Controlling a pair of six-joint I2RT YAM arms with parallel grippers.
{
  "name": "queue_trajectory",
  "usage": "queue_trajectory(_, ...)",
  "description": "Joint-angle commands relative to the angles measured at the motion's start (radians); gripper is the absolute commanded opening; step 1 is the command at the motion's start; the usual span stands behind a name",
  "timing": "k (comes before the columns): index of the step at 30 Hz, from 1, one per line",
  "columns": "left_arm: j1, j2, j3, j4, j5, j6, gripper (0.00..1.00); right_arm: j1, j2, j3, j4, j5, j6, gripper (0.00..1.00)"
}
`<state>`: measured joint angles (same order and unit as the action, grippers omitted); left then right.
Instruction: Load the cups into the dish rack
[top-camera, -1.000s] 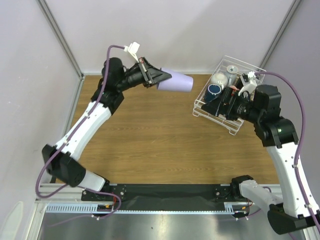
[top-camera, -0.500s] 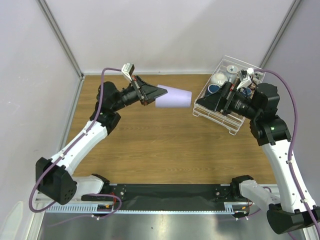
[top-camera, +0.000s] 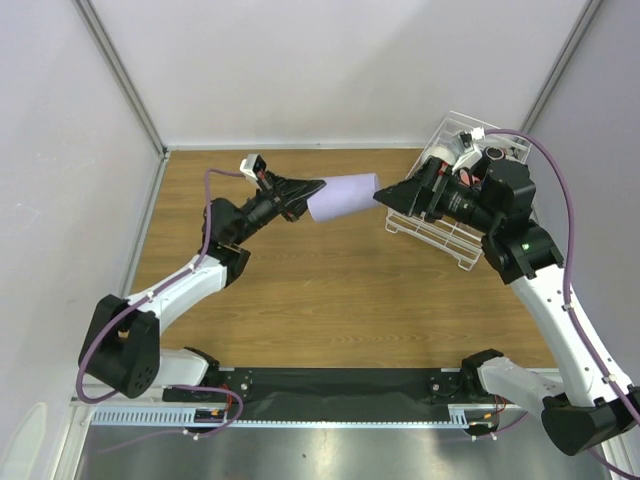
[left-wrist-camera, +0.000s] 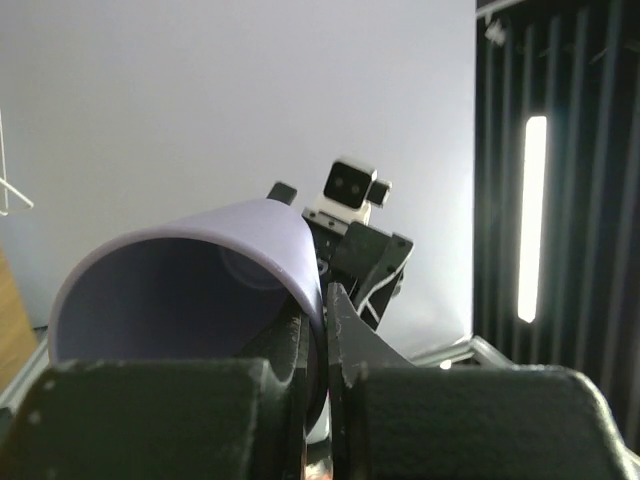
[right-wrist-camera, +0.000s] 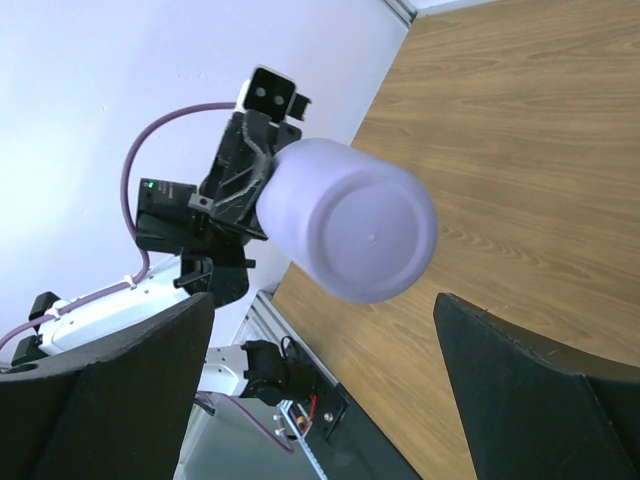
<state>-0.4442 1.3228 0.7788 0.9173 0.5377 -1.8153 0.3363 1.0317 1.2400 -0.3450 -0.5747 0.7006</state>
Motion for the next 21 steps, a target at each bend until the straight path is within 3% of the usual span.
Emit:
queue_trajectory(1,-0.004,-0.048,-0.013,0.165,-0.094,-0.102,0.00,0.035,-0.002,0.036,0.098,0.073,-0.018,1.00)
queue_trajectory(13,-0.060,-0.132,-0.044,0.035,-0.173,-0.154,0.00,0.092,0.039,0.018,0.187,0.113,-0.017,1.00)
queue_trajectory(21,-0.129,-0.148,-0.124,0.095,-0.290,-0.231,0.00,0.136,0.093,0.035,0.264,0.109,0.013,0.96)
